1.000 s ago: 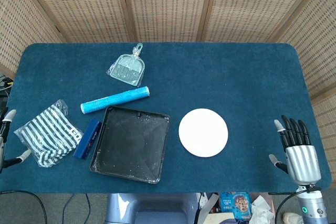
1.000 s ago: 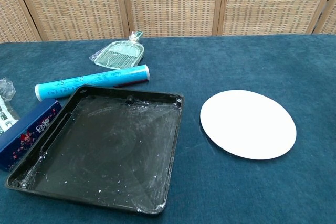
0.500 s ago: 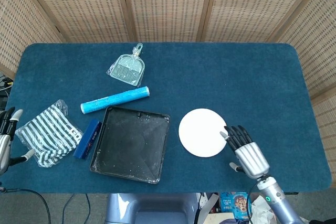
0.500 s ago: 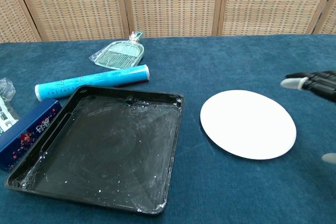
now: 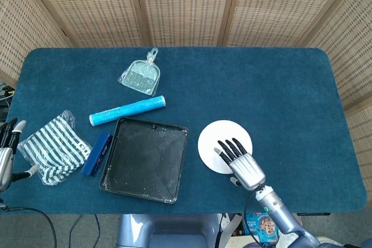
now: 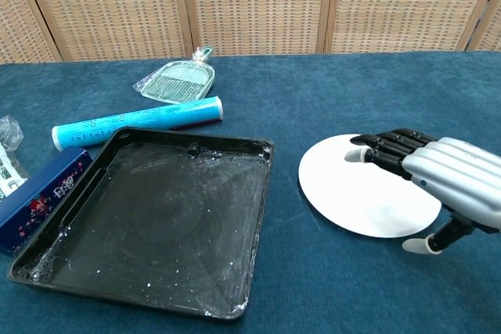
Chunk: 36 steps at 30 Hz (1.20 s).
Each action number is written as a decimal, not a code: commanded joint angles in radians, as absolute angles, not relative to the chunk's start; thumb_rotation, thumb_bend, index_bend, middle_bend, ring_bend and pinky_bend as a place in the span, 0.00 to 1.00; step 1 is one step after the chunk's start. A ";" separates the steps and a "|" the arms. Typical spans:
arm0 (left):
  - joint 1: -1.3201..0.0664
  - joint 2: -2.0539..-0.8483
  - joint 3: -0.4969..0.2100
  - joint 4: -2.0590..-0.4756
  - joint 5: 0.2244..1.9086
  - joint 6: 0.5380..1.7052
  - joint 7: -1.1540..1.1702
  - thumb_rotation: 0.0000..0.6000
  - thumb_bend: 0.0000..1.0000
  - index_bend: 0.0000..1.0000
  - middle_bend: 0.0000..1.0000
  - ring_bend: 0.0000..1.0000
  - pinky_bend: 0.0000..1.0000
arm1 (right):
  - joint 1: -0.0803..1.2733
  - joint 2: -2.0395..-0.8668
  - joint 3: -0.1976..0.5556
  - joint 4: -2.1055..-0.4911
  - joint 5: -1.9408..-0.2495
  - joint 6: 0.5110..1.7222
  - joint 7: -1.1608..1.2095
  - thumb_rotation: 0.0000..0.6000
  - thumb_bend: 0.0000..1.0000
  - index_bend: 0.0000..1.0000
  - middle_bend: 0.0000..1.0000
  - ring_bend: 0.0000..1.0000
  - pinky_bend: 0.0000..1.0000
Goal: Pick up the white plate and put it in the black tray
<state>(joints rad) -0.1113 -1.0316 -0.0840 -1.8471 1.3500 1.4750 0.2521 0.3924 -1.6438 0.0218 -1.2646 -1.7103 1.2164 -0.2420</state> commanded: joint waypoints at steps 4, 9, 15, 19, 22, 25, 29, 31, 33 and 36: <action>-0.116 -1.031 -0.086 -1.848 1.339 1.464 0.257 1.00 0.00 0.00 0.00 0.00 0.00 | 0.420 -1.687 0.039 -1.223 -1.668 1.170 -0.267 1.00 0.00 0.11 0.00 0.00 0.00; -0.119 -1.032 -0.088 -1.844 1.326 1.456 0.261 1.00 0.00 0.00 0.00 0.00 0.00 | 0.429 -1.711 0.035 -1.206 -1.658 1.163 -0.272 1.00 0.00 0.13 0.00 0.00 0.00; -0.121 -1.037 -0.092 -1.844 1.319 1.456 0.268 1.00 0.00 0.00 0.00 0.00 0.00 | 0.439 -1.741 0.048 -1.176 -1.632 1.161 -0.283 1.00 0.12 0.23 0.00 0.00 0.00; -0.123 -1.039 -0.092 -1.843 1.314 1.453 0.273 1.00 0.00 0.00 0.00 0.00 0.00 | 0.438 -1.754 0.055 -1.154 -1.629 1.185 -0.275 1.00 0.31 0.28 0.00 0.00 0.00; -0.126 -1.042 -0.093 -1.843 1.310 1.450 0.277 1.00 0.00 0.00 0.00 0.00 0.00 | 0.438 -1.760 0.059 -1.140 -1.628 1.203 -0.254 1.00 0.38 0.30 0.00 0.00 0.00; -0.127 -1.044 -0.093 -1.842 1.309 1.449 0.281 1.00 0.00 0.00 0.00 0.00 0.00 | 0.440 -1.762 0.058 -1.129 -1.629 1.212 -0.244 1.00 0.41 0.30 0.00 0.00 0.00; -0.128 -1.046 -0.094 -1.843 1.307 1.449 0.285 1.00 0.00 0.00 0.00 0.00 0.00 | 0.446 -1.762 0.061 -1.119 -1.629 1.223 -0.235 1.00 0.41 0.30 0.00 0.00 0.00; -0.128 -1.047 -0.094 -1.843 1.305 1.449 0.286 1.00 0.00 0.00 0.00 0.00 0.00 | 0.452 -1.761 0.064 -1.112 -1.625 1.219 -0.241 1.00 0.41 0.30 0.00 0.00 0.00; -0.129 -1.047 -0.094 -1.843 1.305 1.449 0.287 1.00 0.00 0.00 0.00 0.00 0.00 | 0.460 -1.762 0.066 -1.100 -1.621 1.211 -0.256 1.00 0.41 0.30 0.00 0.00 0.00; -0.129 -1.047 -0.095 -1.843 1.303 1.447 0.285 1.00 0.00 0.00 0.00 0.00 0.00 | 0.474 -1.773 0.075 -1.065 -1.621 1.213 -0.285 1.00 0.42 0.33 0.00 0.00 0.00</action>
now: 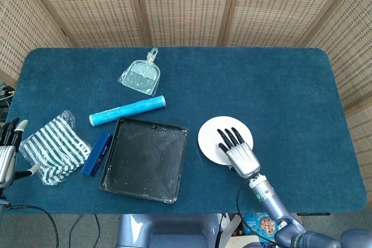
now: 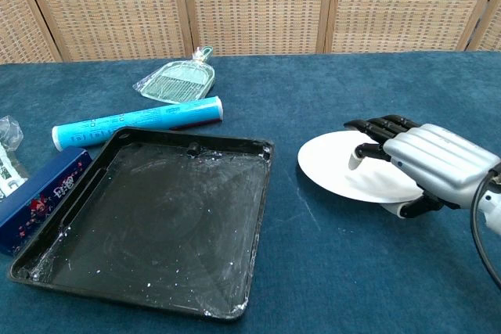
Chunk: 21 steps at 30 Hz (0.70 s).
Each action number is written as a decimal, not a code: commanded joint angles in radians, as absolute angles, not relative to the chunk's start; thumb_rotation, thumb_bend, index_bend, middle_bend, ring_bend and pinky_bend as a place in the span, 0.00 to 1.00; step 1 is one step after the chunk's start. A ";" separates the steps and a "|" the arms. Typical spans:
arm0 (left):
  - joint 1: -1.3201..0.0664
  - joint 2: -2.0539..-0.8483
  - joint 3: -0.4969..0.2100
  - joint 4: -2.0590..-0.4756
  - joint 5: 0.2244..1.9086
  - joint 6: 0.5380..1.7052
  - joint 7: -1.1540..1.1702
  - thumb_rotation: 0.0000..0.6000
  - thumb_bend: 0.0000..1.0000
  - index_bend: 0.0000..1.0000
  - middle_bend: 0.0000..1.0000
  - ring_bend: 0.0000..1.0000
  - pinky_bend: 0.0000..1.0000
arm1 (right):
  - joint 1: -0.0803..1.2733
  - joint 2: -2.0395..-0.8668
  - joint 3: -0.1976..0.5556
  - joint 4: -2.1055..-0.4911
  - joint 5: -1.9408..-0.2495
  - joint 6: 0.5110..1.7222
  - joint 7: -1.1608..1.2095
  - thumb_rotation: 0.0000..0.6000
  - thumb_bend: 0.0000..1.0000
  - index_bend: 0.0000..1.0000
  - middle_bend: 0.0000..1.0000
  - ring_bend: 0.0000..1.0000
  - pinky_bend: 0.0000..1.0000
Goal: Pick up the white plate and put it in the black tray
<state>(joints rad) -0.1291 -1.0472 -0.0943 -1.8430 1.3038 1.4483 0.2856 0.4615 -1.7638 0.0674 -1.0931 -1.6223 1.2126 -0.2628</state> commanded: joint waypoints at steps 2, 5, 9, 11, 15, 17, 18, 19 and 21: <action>-0.130 -1.047 -0.095 -1.842 1.301 1.446 0.285 1.00 0.00 0.00 0.00 0.00 0.00 | 0.481 -1.785 0.083 -1.036 -1.619 1.219 -0.296 1.00 0.48 0.40 0.01 0.00 0.01; -0.132 -1.046 -0.096 -1.841 1.298 1.443 0.283 1.00 0.00 0.00 0.00 0.00 0.00 | 0.490 -1.800 0.089 -1.002 -1.624 1.240 -0.281 1.00 0.55 0.51 0.04 0.00 0.03; -0.135 -1.046 -0.098 -1.839 1.292 1.437 0.282 1.00 0.00 0.00 0.00 0.00 0.00 | 0.496 -1.814 0.084 -0.961 -1.643 1.275 -0.244 1.00 0.58 0.61 0.09 0.00 0.06; -0.136 -1.046 -0.098 -1.838 1.291 1.436 0.282 1.00 0.00 0.00 0.00 0.00 0.00 | 0.500 -1.821 0.080 -0.937 -1.656 1.298 -0.226 1.00 0.58 0.63 0.11 0.00 0.08; -0.136 -1.045 -0.097 -1.838 1.290 1.435 0.280 1.00 0.00 0.00 0.00 0.00 0.00 | 0.508 -1.825 0.074 -0.896 -1.686 1.350 -0.184 1.00 0.58 0.64 0.14 0.00 0.09; -0.136 -1.044 -0.097 -1.838 1.289 1.433 0.278 1.00 0.00 0.00 0.00 0.00 0.00 | 0.515 -1.817 0.076 -0.881 -1.703 1.385 -0.160 1.00 0.58 0.64 0.15 0.00 0.10; -0.137 -1.043 -0.097 -1.838 1.288 1.431 0.278 1.00 0.00 0.00 0.00 0.00 0.00 | 0.518 -1.810 0.078 -0.875 -1.711 1.403 -0.147 1.00 0.58 0.64 0.16 0.00 0.10; -0.139 -1.043 -0.097 -1.837 1.286 1.429 0.278 1.00 0.00 0.00 0.00 0.00 0.00 | 0.523 -1.802 0.081 -0.871 -1.720 1.422 -0.135 1.00 0.58 0.64 0.16 0.00 0.10; -0.142 -1.043 -0.099 -1.835 1.281 1.423 0.279 1.00 0.00 0.00 0.00 0.00 0.00 | 0.535 -1.776 0.088 -0.870 -1.738 1.461 -0.113 1.00 0.58 0.64 0.16 0.00 0.10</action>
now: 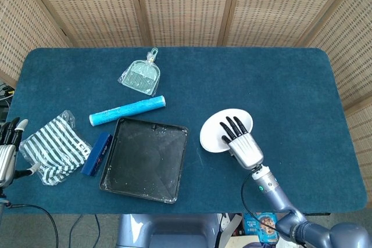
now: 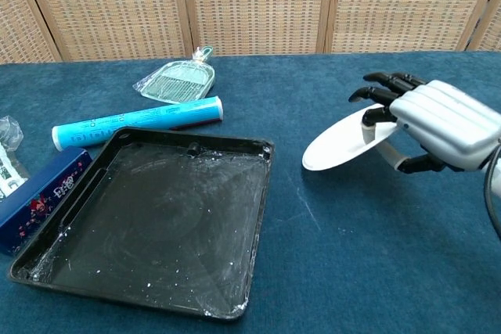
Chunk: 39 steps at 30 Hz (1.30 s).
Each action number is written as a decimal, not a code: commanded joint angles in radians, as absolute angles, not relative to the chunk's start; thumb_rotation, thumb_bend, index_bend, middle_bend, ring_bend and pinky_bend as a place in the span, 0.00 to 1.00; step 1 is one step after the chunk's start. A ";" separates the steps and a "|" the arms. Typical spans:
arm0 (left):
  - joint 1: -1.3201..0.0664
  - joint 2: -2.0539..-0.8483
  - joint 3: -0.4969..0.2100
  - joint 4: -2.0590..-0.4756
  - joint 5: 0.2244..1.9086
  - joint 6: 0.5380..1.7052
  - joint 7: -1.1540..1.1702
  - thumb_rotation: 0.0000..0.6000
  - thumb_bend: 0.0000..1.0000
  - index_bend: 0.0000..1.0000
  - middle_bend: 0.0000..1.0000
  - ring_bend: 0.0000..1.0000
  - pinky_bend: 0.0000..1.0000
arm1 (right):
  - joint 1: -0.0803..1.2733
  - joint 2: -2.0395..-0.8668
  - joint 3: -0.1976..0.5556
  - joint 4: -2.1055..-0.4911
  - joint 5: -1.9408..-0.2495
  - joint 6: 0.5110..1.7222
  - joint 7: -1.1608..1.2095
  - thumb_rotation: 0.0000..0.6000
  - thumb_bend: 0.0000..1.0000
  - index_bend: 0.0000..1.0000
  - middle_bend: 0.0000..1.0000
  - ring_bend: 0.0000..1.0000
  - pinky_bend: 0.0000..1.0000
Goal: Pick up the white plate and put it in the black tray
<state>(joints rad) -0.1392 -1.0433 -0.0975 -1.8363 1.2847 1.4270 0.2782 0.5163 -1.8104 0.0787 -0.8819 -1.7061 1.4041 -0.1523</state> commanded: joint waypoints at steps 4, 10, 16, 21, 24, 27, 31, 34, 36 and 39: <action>-0.148 -1.045 -0.103 -1.831 1.268 1.412 0.280 1.00 0.00 0.00 0.00 0.00 0.00 | 0.565 -1.713 0.105 -0.897 -1.771 1.519 -0.082 1.00 0.58 0.64 0.16 0.00 0.10; -0.164 -1.049 -0.111 -1.823 1.237 1.384 0.287 1.00 0.00 0.00 0.00 0.00 0.00 | 0.622 -1.617 0.127 -1.019 -1.799 1.532 -0.024 1.00 0.58 0.64 0.16 0.00 0.10; -0.182 -1.056 -0.121 -1.813 1.200 1.358 0.300 1.00 0.00 0.00 0.00 0.00 0.00 | 0.717 -1.561 0.138 -1.148 -1.853 1.490 0.055 1.00 0.58 0.64 0.19 0.00 0.13; -0.194 -1.063 -0.126 -1.804 1.172 1.341 0.313 1.00 0.00 0.00 0.00 0.00 0.00 | 0.821 -1.558 0.119 -1.128 -1.920 1.432 0.175 1.00 0.58 0.65 0.19 0.00 0.14; -0.200 -1.066 -0.129 -1.799 1.154 1.334 0.322 1.00 0.00 0.00 0.00 0.00 0.00 | 0.871 -1.579 0.112 -1.108 -1.939 1.387 0.182 1.00 0.58 0.66 0.19 0.00 0.14; -0.206 -1.072 -0.133 -1.795 1.136 1.330 0.332 1.00 0.00 0.00 0.00 0.00 0.00 | 0.913 -1.619 0.109 -1.098 -1.943 1.342 0.180 1.00 0.58 0.66 0.19 0.00 0.14; -0.212 -1.078 -0.136 -1.792 1.120 1.327 0.345 1.00 0.00 0.00 0.00 0.00 0.00 | 0.974 -1.677 0.106 -1.070 -1.948 1.269 0.160 1.00 0.58 0.66 0.19 0.00 0.14; -0.217 -1.083 -0.135 -1.790 1.109 1.322 0.353 1.00 0.00 0.00 0.00 0.00 0.00 | 1.014 -1.712 0.096 -1.039 -1.954 1.226 0.145 1.00 0.58 0.66 0.19 0.00 0.14; -0.219 -1.084 -0.136 -1.786 1.104 1.321 0.356 1.00 0.00 0.00 0.00 0.00 0.00 | 1.037 -1.733 0.091 -1.009 -1.965 1.219 0.136 1.00 0.58 0.66 0.20 0.00 0.14; -0.221 -1.083 -0.139 -1.781 1.089 1.317 0.351 1.00 0.00 0.00 0.00 0.00 0.00 | 1.062 -1.764 0.088 -0.976 -1.953 1.197 0.153 1.00 0.58 0.66 0.20 0.00 0.14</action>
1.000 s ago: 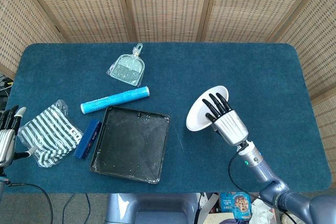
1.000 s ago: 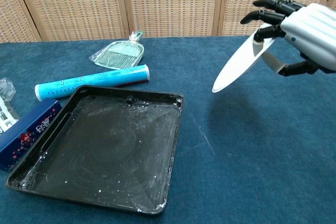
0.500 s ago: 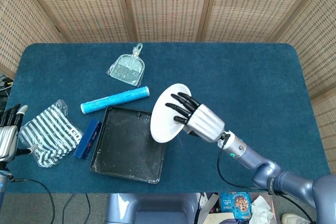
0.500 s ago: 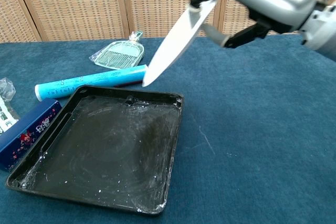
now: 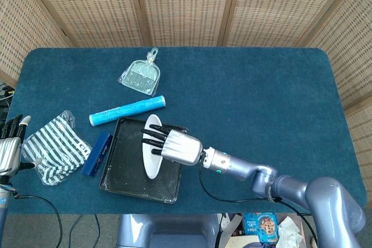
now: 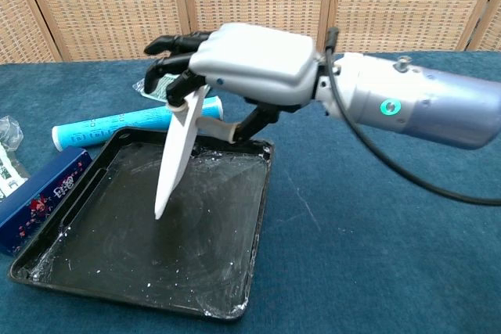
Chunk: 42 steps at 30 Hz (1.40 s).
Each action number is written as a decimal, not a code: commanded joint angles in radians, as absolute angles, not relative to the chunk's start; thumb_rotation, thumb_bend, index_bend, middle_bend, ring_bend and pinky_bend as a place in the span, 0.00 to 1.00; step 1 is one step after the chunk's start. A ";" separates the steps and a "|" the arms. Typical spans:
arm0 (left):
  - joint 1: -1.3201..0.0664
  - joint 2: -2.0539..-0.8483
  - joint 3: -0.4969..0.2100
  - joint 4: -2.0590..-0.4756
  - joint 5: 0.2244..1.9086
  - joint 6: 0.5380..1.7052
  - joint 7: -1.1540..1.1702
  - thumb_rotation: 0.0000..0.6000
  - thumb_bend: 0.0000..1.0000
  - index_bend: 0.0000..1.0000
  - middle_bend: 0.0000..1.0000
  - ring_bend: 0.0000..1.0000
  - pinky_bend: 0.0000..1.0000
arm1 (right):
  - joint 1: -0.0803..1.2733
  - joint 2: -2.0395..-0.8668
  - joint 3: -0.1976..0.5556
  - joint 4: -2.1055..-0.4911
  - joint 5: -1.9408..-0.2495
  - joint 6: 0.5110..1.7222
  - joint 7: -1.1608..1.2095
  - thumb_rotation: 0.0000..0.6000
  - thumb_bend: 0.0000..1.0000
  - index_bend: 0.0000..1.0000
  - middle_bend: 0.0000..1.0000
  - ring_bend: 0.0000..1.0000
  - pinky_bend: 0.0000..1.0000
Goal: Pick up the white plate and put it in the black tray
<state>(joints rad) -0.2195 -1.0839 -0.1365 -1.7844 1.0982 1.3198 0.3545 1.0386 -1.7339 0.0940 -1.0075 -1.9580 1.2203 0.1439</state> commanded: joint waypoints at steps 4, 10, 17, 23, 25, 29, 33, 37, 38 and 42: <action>-0.223 -1.081 -0.143 -1.779 1.078 1.315 0.347 1.00 0.00 0.00 0.00 0.00 0.00 | 1.084 -1.796 0.090 -0.942 -1.928 1.172 0.168 1.00 0.58 0.66 0.20 0.00 0.14; -0.231 -1.083 -0.140 -1.777 1.068 1.307 0.355 1.00 0.00 0.00 0.00 0.00 0.00 | 1.105 -1.820 0.068 -0.903 -1.920 1.151 0.145 1.00 0.27 0.32 0.09 0.00 0.02; -0.231 -1.081 -0.138 -1.778 1.067 1.312 0.351 1.00 0.00 0.00 0.00 0.00 0.00 | 1.113 -1.757 0.054 -0.992 -1.878 1.046 0.054 1.00 0.00 0.00 0.00 0.00 0.00; -0.227 -1.079 -0.131 -1.788 1.081 1.324 0.350 1.00 0.00 0.00 0.00 0.00 0.00 | 1.099 -1.674 0.071 -1.154 -1.813 0.955 -0.139 1.00 0.00 0.00 0.00 0.00 0.00; -0.226 -1.079 -0.131 -1.789 1.082 1.327 0.348 1.00 0.00 0.00 0.00 0.00 0.00 | 1.092 -1.648 0.074 -1.192 -1.803 0.949 -0.176 1.00 0.00 0.00 0.00 0.00 0.00; -0.227 -1.077 -0.128 -1.788 1.086 1.326 0.343 1.00 0.00 0.00 0.00 0.00 0.00 | 1.058 -1.566 0.071 -1.266 -1.793 0.970 -0.265 1.00 0.00 0.00 0.00 0.00 0.00; -0.224 -1.075 -0.121 -1.791 1.104 1.328 0.336 1.00 0.00 0.00 0.00 0.00 0.00 | 0.991 -1.474 0.059 -1.318 -1.761 1.015 -0.322 1.00 0.00 0.00 0.00 0.00 0.00; -0.219 -1.074 -0.111 -1.794 1.135 1.341 0.329 1.00 0.00 0.00 0.00 0.00 0.00 | 0.893 -1.387 0.037 -1.338 -1.711 1.085 -0.343 1.00 0.00 0.00 0.00 0.00 0.00; -0.216 -1.075 -0.107 -1.794 1.146 1.346 0.326 1.00 0.00 0.00 0.00 0.00 0.00 | 0.866 -1.368 0.031 -1.343 -1.698 1.105 -0.343 1.00 0.00 0.00 0.00 0.00 0.00; -0.208 -1.078 -0.094 -1.794 1.190 1.362 0.315 1.00 0.00 0.00 0.00 0.00 0.00 | 0.745 -1.312 0.016 -1.356 -1.626 1.197 -0.344 1.00 0.00 0.00 0.00 0.00 0.00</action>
<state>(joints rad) -0.2129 -1.0763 -0.1007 -1.7936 1.1741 1.3535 0.3207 0.8104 -1.3478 0.0314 -1.3389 -1.6741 1.1392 -0.3368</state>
